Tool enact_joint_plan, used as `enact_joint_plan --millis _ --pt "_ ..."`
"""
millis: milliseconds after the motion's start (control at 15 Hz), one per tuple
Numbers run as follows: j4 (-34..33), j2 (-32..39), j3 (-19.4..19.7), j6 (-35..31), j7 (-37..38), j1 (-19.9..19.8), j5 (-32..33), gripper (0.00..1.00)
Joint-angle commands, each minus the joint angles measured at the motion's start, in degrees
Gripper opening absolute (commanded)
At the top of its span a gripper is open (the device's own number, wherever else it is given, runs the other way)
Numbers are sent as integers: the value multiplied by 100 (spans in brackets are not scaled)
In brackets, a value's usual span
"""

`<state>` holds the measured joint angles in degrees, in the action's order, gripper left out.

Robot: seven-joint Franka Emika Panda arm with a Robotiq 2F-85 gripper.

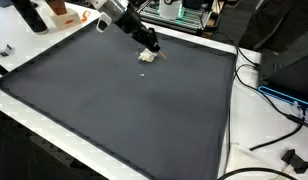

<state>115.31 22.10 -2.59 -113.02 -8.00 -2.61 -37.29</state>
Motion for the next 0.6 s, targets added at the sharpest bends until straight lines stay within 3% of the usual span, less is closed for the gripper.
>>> enact_joint_plan --millis 0,533 --pt "444 -546 88 -472 755 290 455 3" --pt "868 -1241 49 -1216 2438 724 1927 3"
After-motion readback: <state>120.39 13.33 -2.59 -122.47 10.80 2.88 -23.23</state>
